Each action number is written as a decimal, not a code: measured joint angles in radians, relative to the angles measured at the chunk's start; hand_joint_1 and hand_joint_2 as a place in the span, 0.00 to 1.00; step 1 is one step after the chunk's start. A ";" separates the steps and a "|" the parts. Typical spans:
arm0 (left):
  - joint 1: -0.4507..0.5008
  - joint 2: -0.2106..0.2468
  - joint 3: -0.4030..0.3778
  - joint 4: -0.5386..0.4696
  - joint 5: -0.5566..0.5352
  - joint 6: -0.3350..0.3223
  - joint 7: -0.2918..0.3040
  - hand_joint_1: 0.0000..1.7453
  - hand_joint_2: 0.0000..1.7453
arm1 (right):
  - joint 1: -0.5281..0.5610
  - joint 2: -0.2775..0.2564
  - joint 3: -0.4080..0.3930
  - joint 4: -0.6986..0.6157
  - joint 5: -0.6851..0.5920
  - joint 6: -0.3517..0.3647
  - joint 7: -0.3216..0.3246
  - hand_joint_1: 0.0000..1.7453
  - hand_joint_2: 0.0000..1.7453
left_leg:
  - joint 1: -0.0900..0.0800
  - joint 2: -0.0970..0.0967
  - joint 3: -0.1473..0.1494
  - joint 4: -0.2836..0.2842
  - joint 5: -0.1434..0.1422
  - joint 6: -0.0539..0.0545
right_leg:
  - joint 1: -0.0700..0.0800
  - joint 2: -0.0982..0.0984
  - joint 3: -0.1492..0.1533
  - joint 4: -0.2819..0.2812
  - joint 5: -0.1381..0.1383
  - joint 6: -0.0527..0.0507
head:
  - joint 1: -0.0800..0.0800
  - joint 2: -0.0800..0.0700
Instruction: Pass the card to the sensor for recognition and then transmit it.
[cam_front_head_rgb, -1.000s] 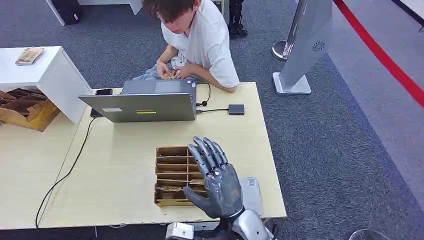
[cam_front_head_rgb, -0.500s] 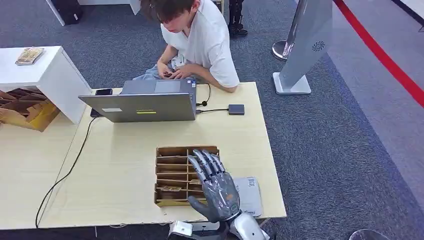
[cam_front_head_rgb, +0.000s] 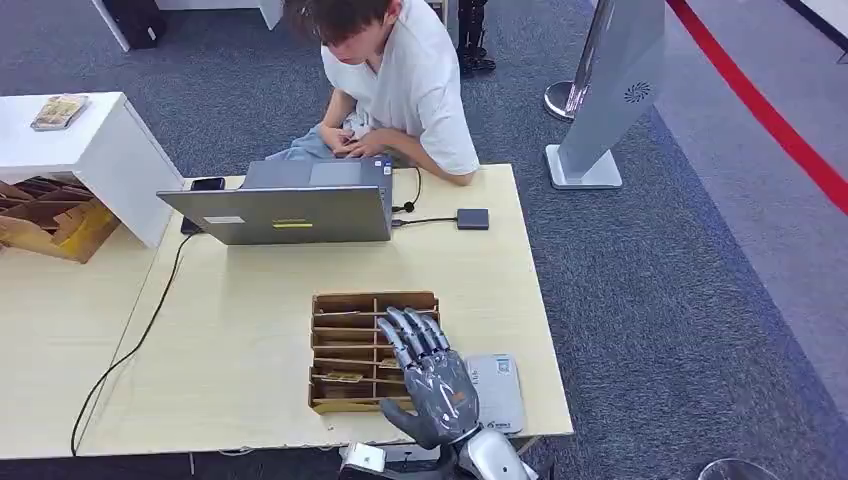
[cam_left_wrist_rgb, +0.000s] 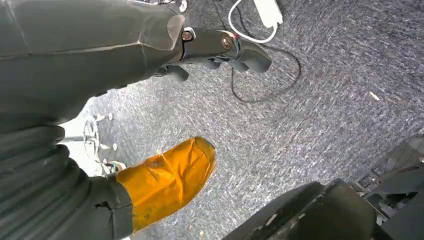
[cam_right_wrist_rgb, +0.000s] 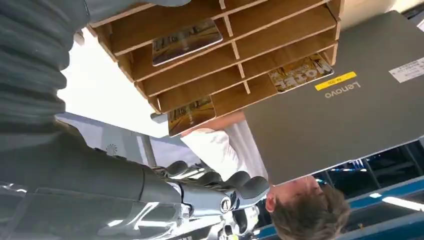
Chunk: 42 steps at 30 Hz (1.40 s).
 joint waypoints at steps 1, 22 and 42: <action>0.000 0.000 0.000 0.000 0.000 0.000 0.000 0.00 1.00 | 0.000 0.000 0.000 0.000 0.000 0.000 0.000 0.02 1.00 | 0.000 0.000 0.000 0.000 0.000 0.000 | 0.000 0.000 0.000 0.000 0.000 0.000 | 0.000 0.000; -0.001 0.000 0.000 0.000 -0.006 -0.003 0.000 0.00 1.00 | 0.000 0.000 -0.003 0.007 -0.006 0.006 0.005 0.30 1.00 | 0.000 0.000 0.000 0.000 0.000 0.000 | 0.000 0.000 0.000 0.000 0.000 0.000 | 0.000 0.000; -0.012 0.000 -0.003 0.000 -0.012 -0.012 0.000 0.00 1.00 | -0.006 0.016 -0.037 0.047 -0.009 0.021 0.040 0.35 1.00 | 0.000 0.000 0.000 0.000 0.000 0.000 | 0.000 0.000 0.000 0.000 0.000 0.000 | 0.000 0.000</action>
